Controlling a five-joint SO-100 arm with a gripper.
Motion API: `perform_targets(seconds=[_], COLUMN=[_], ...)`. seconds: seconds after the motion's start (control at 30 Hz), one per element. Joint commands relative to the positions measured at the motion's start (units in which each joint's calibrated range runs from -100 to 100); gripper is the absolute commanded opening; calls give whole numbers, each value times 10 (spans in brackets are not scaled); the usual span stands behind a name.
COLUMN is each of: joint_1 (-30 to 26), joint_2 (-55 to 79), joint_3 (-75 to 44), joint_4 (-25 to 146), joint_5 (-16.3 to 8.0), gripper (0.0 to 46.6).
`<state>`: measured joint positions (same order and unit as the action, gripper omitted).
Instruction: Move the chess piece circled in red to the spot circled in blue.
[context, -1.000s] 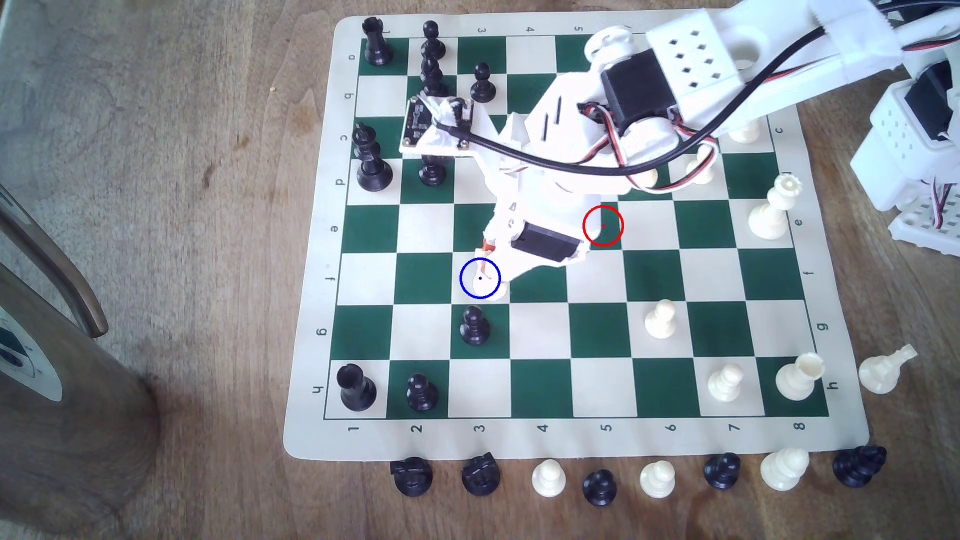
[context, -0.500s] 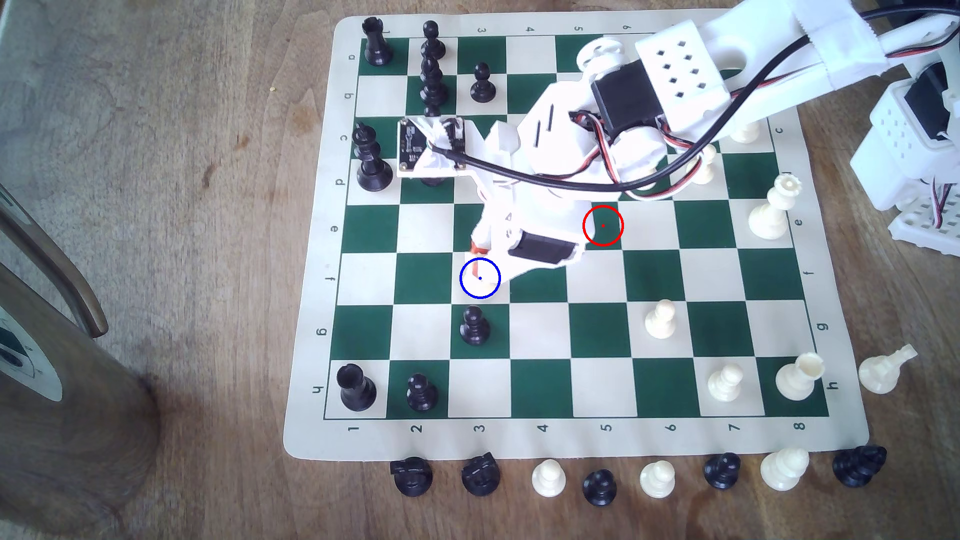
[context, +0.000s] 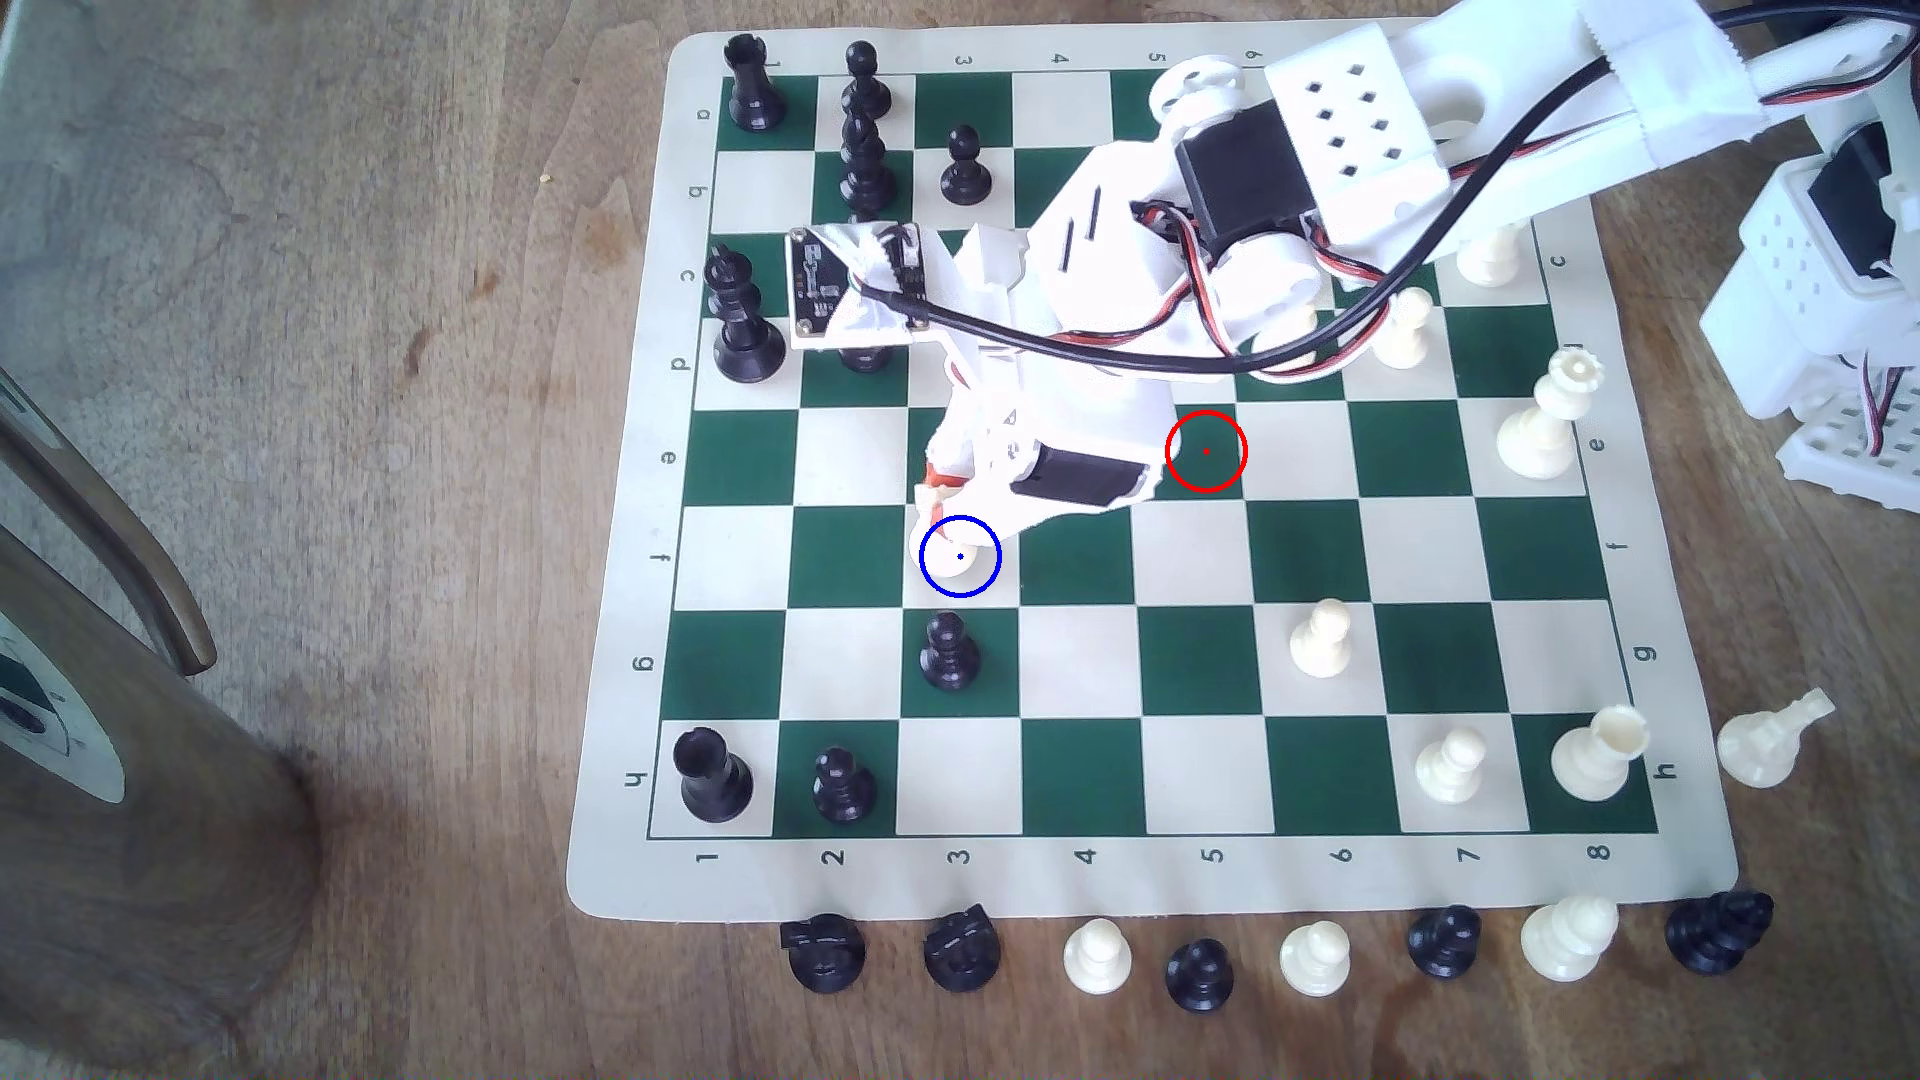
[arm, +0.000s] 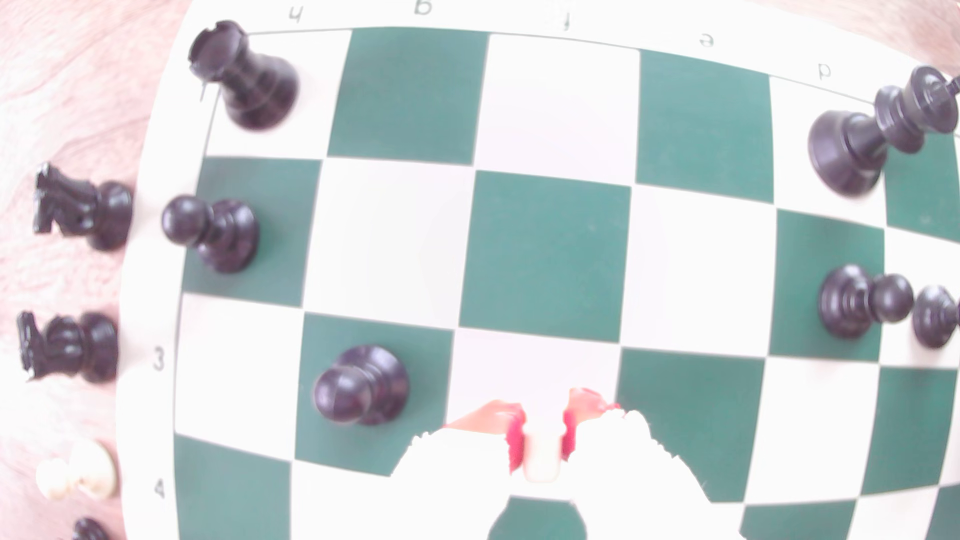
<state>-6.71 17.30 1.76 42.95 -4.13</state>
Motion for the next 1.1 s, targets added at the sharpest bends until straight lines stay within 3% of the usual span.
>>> perform_targets(seconds=[0.0, 0.27, 0.43, 0.47, 0.53, 0.83, 1.07], joint_1=[-1, -1, 1, 2, 3, 4, 23], joint_2=[-22, -17, -26, -29, -41, -124, -220], joint_3=[2, 13, 30, 33, 43, 73, 130], joint_4=[2, -2, -24, -24, -37, -37, -45], joint_5=[1, 3, -9, -10, -16, -28, -27], gripper=[2, 8, 90, 154, 202, 266, 269])
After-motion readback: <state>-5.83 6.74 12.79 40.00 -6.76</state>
